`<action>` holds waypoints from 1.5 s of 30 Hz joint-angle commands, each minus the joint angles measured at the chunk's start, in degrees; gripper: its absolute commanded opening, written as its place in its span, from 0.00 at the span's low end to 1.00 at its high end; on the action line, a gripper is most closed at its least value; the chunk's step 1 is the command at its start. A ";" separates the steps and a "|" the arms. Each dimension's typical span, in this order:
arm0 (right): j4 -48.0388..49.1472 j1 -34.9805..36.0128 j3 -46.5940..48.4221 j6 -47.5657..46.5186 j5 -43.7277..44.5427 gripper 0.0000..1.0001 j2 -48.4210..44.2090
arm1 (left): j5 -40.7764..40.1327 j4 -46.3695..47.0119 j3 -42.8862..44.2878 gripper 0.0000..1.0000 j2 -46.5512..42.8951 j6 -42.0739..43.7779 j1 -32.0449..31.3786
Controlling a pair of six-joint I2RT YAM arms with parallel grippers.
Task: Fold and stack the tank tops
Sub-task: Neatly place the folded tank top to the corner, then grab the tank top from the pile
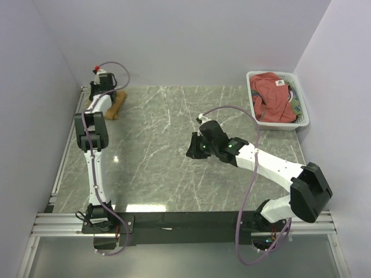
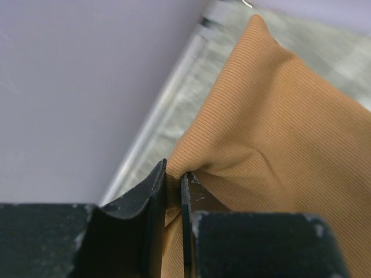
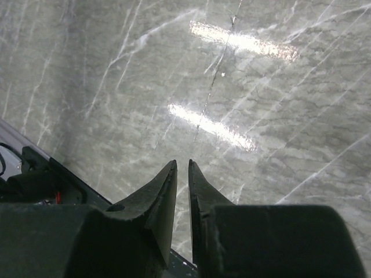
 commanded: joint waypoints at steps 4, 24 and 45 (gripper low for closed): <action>1.49 -0.33 4.61 -1.37 -1.23 0.21 3.83 | 7.49 -0.79 8.77 0.03 0.84 -3.59 5.65; 2.72 -3.75 1.80 1.18 4.57 0.47 0.51 | 21.83 2.89 -8.96 0.99 -27.34 -28.02 6.02; -16.25 -14.02 19.43 5.14 34.00 0.80 -1.28 | 30.34 -4.67 -57.22 0.99 -72.08 -48.95 -34.14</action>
